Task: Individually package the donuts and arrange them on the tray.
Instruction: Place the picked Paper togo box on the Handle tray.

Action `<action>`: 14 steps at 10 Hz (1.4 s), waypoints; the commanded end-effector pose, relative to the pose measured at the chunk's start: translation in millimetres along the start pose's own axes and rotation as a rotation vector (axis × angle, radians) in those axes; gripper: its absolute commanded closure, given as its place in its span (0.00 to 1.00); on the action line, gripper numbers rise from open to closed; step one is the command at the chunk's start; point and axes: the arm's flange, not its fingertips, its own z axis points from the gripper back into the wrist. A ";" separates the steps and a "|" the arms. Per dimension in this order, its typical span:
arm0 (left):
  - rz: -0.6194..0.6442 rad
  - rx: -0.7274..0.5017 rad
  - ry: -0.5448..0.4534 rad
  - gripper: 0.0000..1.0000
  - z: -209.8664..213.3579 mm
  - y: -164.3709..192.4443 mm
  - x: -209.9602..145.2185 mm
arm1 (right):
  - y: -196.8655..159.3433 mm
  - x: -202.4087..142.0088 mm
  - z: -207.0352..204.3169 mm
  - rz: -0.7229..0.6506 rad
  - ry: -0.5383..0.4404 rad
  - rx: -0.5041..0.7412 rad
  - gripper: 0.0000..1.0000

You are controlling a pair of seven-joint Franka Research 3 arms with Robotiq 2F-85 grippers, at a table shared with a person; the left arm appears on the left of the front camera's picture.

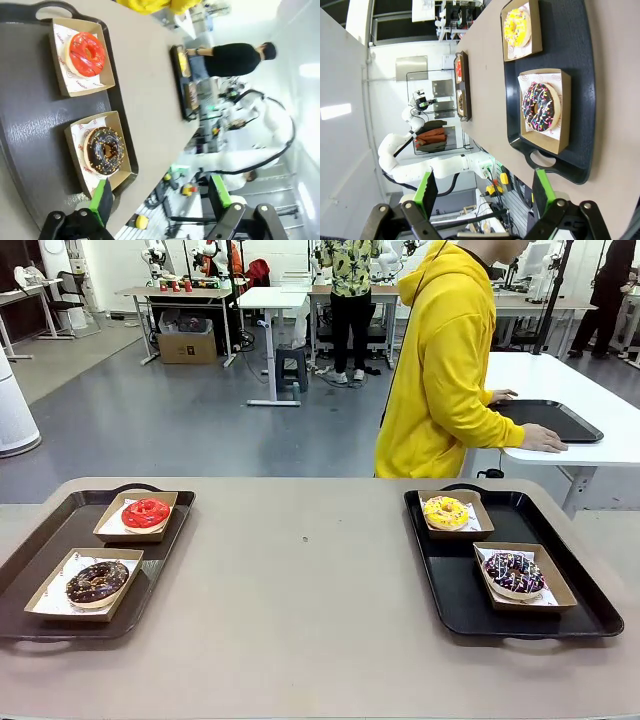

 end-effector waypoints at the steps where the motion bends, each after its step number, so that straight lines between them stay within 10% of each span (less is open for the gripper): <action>1: 0.058 -0.113 -0.053 0.00 22.7 28.8 10.7 | 2.6 -0.1 1.2 0.002 0.006 0.008 0.00; 14: 0.126 -0.137 -0.073 0.00 33.4 56.8 -10.0 | 2.6 -0.1 1.2 0.002 0.006 0.008 0.00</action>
